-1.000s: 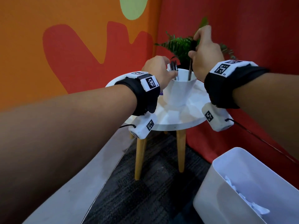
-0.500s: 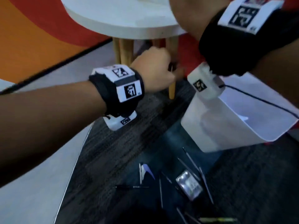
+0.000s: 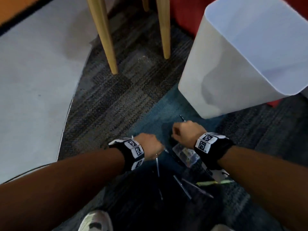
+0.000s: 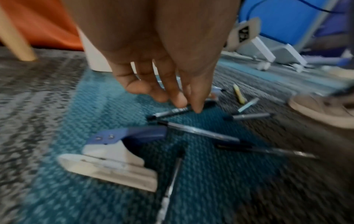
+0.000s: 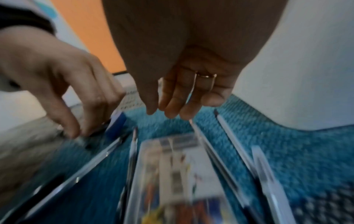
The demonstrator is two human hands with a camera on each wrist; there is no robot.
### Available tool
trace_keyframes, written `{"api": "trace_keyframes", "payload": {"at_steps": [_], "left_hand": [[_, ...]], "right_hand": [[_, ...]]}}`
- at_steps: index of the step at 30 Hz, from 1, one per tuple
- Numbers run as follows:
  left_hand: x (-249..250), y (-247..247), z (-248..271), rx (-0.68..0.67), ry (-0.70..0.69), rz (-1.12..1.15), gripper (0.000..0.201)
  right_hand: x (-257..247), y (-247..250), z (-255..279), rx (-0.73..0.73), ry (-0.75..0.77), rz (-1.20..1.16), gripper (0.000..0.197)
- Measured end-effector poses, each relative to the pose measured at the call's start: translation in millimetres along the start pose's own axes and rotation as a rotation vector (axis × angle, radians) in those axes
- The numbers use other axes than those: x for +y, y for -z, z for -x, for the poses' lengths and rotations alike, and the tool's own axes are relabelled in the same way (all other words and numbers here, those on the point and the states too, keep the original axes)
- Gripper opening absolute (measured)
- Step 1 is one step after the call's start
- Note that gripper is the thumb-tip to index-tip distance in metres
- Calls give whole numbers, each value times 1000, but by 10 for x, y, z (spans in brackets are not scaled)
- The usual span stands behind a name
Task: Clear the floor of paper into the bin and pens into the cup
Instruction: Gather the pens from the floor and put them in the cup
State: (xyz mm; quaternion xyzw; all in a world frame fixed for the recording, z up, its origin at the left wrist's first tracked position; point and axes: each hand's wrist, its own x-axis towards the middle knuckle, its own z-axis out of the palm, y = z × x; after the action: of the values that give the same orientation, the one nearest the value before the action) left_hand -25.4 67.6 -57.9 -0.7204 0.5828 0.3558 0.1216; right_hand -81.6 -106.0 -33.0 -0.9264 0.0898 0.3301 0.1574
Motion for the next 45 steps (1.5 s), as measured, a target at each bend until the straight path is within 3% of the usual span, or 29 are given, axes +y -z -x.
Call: {"api": "trace_keyframes", "payload": {"at_steps": [4,7,10,13,16,21,24,28,31,34,37,42,45], "left_hand": [[160,-287,-85,16,-195,-205,21],[155,-266,-55,89,-211,-321,12],[53,-424,-105,163,-215,-362,22],[43,-383,-84,183,-236,-350,19],[84,-308,-65,88,-250,-312,12],[23,-269,-151,164,-229,-165,25],[-55,-74,-147,111,-138,-69,34],[-229,370,-92,197,-9,68,41],[-439,749,63,286,78,211,44],[-645,1211,366,488,61,326,31],[-783,1767,742,767,49,423,16],[-800,2698,1288,1315,7,520,18],[-836,3278,1575,1547,-32,529,16]], "right_hand": [[-22,-376,64,-96,61,117,29],[-131,-549,67,-76,117,177,43],[-190,-646,25,-53,120,248,50],[-194,-703,4,-89,83,344,48],[-155,-768,9,-97,45,346,39],[-124,-553,7,99,-115,-56,34],[-119,-237,-90,243,-220,-382,23],[-218,250,-169,448,-46,-693,31],[-359,755,-168,580,103,-825,25],[-461,1360,-34,780,241,-894,25],[-531,1955,236,948,416,-934,39],[-577,2695,507,1114,630,-896,36],[-566,2999,531,1187,669,-817,36]]}}
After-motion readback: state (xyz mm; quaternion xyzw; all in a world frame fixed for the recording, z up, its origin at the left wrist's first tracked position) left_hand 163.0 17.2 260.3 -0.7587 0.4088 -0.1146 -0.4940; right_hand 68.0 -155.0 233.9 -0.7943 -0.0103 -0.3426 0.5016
